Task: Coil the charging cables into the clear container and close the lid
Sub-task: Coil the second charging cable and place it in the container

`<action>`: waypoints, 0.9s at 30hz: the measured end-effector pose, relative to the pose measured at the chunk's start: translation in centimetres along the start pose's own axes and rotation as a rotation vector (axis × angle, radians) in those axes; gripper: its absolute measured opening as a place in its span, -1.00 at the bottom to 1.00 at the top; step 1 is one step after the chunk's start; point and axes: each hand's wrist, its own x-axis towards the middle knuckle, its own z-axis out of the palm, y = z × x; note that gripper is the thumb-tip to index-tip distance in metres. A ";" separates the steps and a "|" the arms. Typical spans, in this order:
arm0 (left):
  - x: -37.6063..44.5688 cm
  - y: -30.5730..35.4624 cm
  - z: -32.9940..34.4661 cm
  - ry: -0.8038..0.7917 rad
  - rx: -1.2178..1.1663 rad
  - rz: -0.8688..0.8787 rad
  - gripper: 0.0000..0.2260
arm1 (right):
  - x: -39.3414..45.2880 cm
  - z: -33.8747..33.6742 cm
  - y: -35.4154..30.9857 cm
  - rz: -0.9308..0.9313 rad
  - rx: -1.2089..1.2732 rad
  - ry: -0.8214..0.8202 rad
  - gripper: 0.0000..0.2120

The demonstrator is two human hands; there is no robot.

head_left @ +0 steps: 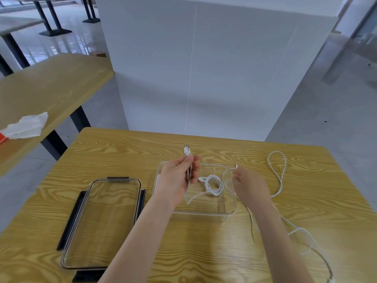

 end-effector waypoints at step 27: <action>-1.5 -0.2 0.5 -0.090 0.291 -0.008 -0.80 | 1.6 1.7 -2.7 -0.083 0.577 -0.182 -0.69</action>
